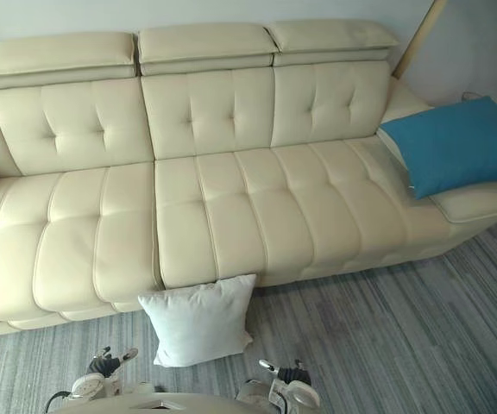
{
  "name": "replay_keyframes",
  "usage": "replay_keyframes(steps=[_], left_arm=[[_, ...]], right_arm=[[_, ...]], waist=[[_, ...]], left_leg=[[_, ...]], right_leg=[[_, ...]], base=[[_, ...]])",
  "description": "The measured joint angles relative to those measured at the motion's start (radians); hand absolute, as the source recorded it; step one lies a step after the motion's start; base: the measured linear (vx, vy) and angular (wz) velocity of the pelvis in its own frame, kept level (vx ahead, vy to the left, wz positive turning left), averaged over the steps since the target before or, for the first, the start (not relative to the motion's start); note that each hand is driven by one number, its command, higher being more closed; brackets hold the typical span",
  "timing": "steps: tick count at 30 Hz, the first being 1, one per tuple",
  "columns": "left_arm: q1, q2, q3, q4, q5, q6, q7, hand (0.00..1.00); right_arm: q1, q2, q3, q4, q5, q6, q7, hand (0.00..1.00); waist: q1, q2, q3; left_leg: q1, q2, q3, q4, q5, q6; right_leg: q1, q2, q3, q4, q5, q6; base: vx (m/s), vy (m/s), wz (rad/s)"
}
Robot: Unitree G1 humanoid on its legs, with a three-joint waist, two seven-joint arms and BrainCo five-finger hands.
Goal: Pick up cushions and gather them together orderly.
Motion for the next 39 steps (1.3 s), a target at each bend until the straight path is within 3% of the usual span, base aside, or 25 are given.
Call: replay_keyframes(steps=[3,4,7,8,13,15,20,25,28,30,39], left_arm=[[0.004,0.006,0.001,-0.004,-0.001,-0.002,0.002,0.0],[0.006,0.009,0.003,-0.005,-0.001,-0.004,0.003,0.0],[0.006,0.022,0.004,-0.006,-0.001,-0.01,0.003,0.0],[0.002,0.029,0.004,-0.001,-0.001,-0.011,0.003,0.0],[0.007,0.013,0.002,0.005,-0.003,-0.011,0.001,0.0],[0.005,0.012,0.002,0.002,-0.006,-0.011,0.0,0.0],[-0.019,0.015,-0.011,-0.051,-0.063,-0.012,0.001,0.0],[-0.061,0.018,-0.018,-0.119,-0.164,-0.013,0.023,0.0],[-0.118,0.016,-0.02,-0.196,-0.253,-0.021,0.054,0.0],[-0.162,0.016,-0.02,-0.228,-0.277,-0.033,0.078,0.0],[-0.455,0.103,-0.017,-0.3,-0.284,-0.048,0.13,0.0]], right_arm=[[0.013,0.001,0.026,0.0,0.0,-0.003,0.0,0.0],[0.019,0.001,0.034,0.001,0.0,-0.003,0.0,0.0],[0.018,0.025,0.034,0.003,-0.001,-0.001,0.001,0.0],[0.018,0.029,0.034,0.006,-0.001,0.001,0.001,0.0],[0.023,0.014,0.032,0.008,0.0,0.001,0.0,0.0],[0.021,0.014,0.032,0.011,0.0,0.001,0.0,0.0],[-0.005,0.009,0.034,-0.005,0.002,-0.003,-0.003,0.0],[-0.078,-0.001,0.065,-0.065,0.026,-0.004,-0.034,0.0],[-0.156,-0.004,0.077,-0.139,0.105,-0.011,-0.057,0.0],[-0.196,-0.007,0.077,-0.18,0.157,-0.025,-0.082,0.0],[-0.454,-0.039,0.051,-0.238,0.253,-0.044,-0.165,0.0]], waist=[[-0.005,-0.004,0.0],[0.0,-0.015,-0.01],[0.012,-0.043,-0.028],[0.008,-0.06,-0.036],[0.003,-0.029,-0.042],[0.004,-0.03,-0.038],[0.01,-0.03,0.028],[0.018,-0.026,0.108],[0.028,-0.03,0.151],[0.027,-0.029,0.187],[0.02,-0.017,0.314]], left_leg=[[-0.01,-0.006,-0.08,0.0,0.012,0.0],[-0.022,-0.007,-0.107,-0.001,0.019,-0.001],[-0.063,-0.021,-0.134,-0.003,0.048,-0.009],[-0.083,-0.035,-0.149,-0.003,0.066,-0.018],[-0.064,-0.044,-0.217,-0.105,0.155,-0.027],[-0.078,-0.05,-0.251,-0.127,0.181,-0.03],[-0.186,-0.057,-0.331,-0.016,0.177,-0.032],[-0.39,-0.039,-0.326,0.146,0.151,-0.029],[-0.549,-0.019,-0.287,0.238,0.142,-0.018],[-0.6,-0.016,-0.273,0.271,0.133,-0.004],[-0.905,0.007,-0.22,0.372,0.162,0.023]], right_leg=[[-0.013,0.029,0.195,0.068,-0.003,-0.005],[-0.004,0.036,0.217,0.056,-0.006,-0.005],[-0.002,0.031,0.218,-0.012,-0.038,0.018],[0.008,0.021,0.216,-0.051,-0.067,0.048],[0.031,0.024,0.145,-0.086,-0.065,0.041],[0.034,0.023,0.11,-0.087,-0.064,0.04],[0.02,0.025,0.027,-0.032,-0.094,0.019],[-0.193,0.042,0.094,0.157,-0.153,-0.014],[-0.381,0.044,0.139,0.276,-0.166,-0.016],[-0.441,0.043,0.161,0.316,-0.167,-0.015],[-0.763,0.043,0.224,0.45,-0.153,-0.02]], base=[[-0.09,0.023,0.7],[-0.09,-0.027,0.82],[-0.08,-0.089,0.33],[-0.05,-0.112,0.23],[-0.07,-0.077,0.41],[-0.03,-0.05,0.57],[-0.06,-0.02,0.57],[-0.2,-0.019,0.03],[-0.24,0.016,-0.29],[-0.19,0.039,-0.18],[-0.09,0.022,0.02]])
